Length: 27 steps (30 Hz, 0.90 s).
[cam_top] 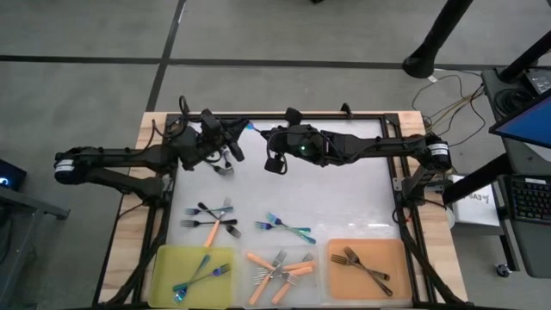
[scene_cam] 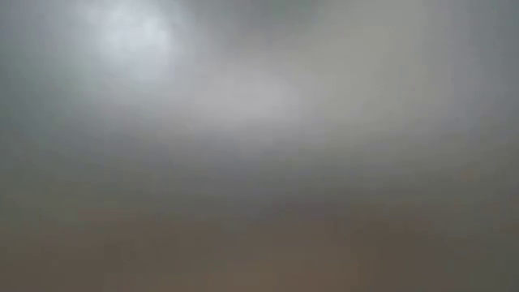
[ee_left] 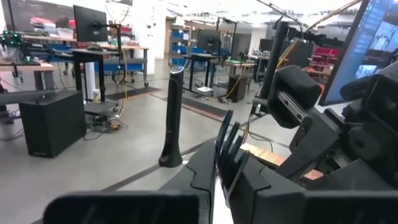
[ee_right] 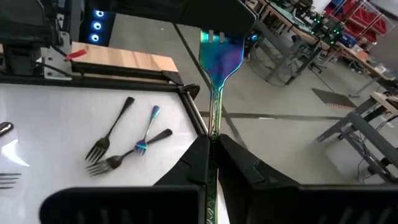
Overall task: Sort silverware by color (type)
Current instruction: Put the blue fork into the yellow bin
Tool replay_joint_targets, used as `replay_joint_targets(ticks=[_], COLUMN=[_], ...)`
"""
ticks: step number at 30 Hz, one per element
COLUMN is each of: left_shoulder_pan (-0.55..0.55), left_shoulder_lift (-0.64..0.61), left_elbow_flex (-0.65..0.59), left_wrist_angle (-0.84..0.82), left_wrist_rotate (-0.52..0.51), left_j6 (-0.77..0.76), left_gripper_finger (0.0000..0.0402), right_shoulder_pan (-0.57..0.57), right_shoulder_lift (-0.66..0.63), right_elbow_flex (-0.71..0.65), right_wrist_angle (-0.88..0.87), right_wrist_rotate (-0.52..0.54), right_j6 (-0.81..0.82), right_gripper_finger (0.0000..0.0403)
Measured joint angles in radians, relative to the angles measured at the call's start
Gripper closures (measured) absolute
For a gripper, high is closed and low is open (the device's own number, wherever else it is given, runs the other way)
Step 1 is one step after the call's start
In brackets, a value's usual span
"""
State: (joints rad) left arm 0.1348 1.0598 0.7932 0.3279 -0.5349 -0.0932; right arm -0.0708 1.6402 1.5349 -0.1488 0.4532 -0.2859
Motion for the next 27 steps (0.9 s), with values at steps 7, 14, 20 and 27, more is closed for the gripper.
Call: replay_joint_targets(ticks=[7,14,20,27], left_shoulder_pan=[0.000,0.000,-0.008,-0.177], left_shoulder_lift=[-0.002,-0.005,-0.009,-0.021], left_elbow_flex=[0.018,0.082,0.177,0.308], left_wrist_angle=[-0.072,-0.201,-0.459,-0.924], left_wrist_rotate=[0.002,-0.011,-0.030,-0.033], left_j6=[-0.020,-0.020,-0.051,-0.295], left_gripper_finger=[0.0401,0.0401,0.0401,0.0401], right_shoulder_pan=[0.001,0.001,0.001,0.001], right_shoulder_lift=[0.000,0.000,-0.002,-0.002], right_elbow_flex=[0.000,0.000,0.001,0.000], right_wrist_angle=[-0.040,-0.152,-0.294,-0.565], right_wrist_rotate=[0.012,0.018,0.018,0.018], right_j6=[-0.017,0.066,0.230,0.420], right_gripper_finger=[0.0364,0.0291,0.0254,0.0263])
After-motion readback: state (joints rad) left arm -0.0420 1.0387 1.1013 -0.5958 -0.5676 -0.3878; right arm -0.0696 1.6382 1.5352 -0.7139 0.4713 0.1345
